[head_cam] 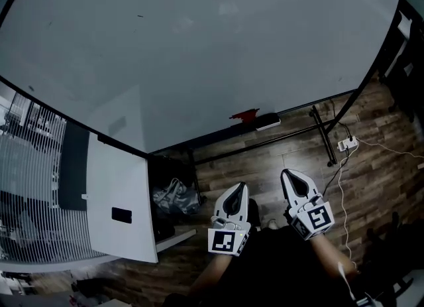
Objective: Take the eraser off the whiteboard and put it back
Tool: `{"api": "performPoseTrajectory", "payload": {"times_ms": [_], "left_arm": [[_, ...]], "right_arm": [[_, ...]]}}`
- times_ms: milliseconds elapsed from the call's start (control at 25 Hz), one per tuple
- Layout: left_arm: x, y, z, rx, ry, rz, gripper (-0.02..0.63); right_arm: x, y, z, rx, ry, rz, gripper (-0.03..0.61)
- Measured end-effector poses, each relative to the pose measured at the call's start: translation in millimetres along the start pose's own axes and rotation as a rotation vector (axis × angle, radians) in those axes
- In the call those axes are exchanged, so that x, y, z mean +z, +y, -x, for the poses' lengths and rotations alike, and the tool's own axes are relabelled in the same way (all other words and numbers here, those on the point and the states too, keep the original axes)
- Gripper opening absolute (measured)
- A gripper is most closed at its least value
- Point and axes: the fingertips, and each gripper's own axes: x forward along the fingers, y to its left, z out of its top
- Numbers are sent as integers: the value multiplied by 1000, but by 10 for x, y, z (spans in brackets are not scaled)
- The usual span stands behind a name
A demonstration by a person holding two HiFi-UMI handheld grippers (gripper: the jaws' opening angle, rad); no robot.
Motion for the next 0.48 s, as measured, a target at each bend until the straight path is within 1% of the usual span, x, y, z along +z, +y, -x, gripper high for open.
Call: {"api": "performPoseTrajectory", "payload": {"times_ms": [120, 240, 400, 480], "left_arm": [[-1, 122, -145, -14, 3, -12, 8], [-5, 201, -285, -26, 9, 22, 8], [-53, 295, -427, -42, 9, 22, 8], [-59, 338, -499, -50, 18, 39, 8]], "right_arm": [[-12, -74, -164, -17, 12, -24, 14], [-42, -148, -307, -33, 28, -53, 14], [-151, -253, -438, -48, 69, -72, 14], [-167, -282, -525, -55, 71, -93, 14]]}}
